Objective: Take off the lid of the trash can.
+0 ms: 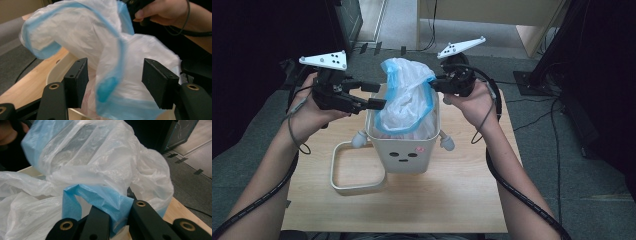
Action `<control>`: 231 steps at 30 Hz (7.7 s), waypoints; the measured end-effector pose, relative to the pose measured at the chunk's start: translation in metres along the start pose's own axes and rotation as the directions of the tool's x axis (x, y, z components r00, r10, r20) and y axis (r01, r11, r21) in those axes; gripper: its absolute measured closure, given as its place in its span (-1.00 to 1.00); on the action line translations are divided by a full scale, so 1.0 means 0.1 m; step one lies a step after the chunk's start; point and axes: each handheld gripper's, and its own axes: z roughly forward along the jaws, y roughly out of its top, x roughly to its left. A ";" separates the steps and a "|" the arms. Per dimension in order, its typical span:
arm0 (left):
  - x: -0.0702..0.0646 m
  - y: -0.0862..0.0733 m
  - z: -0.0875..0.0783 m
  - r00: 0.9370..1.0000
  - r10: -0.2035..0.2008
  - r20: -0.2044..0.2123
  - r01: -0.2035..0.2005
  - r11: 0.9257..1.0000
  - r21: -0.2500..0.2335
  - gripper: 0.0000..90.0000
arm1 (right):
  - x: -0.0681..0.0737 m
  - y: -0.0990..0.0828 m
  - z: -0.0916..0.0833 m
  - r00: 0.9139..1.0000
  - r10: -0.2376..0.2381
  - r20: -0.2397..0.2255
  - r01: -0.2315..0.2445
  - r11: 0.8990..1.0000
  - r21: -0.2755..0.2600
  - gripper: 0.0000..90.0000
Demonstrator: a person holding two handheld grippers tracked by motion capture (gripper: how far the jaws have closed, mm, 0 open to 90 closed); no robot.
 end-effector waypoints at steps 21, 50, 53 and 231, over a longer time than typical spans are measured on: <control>0.01 0.11 0.69 1.000 -0.005 0.016 0.004 0.995 0.096 -0.09 | 0.04 0.41 -0.13 0.997 0.056 -0.046 -0.061 0.990 -0.127 1.00; 0.22 0.22 0.32 0.995 -0.078 0.064 0.081 0.996 -0.039 0.98 | 0.12 0.00 0.19 0.989 -0.054 -0.137 0.057 0.998 0.019 0.79; 0.25 0.20 0.31 0.994 -0.089 0.058 0.092 0.995 -0.039 0.98 | 0.06 -0.04 0.11 0.994 -0.035 -0.102 0.032 0.999 -0.023 0.43; 0.06 0.22 0.33 1.000 -0.008 -0.022 0.010 0.997 0.080 0.89 | 0.08 -0.17 0.10 0.964 0.035 -0.262 -0.029 0.999 0.029 -0.43</control>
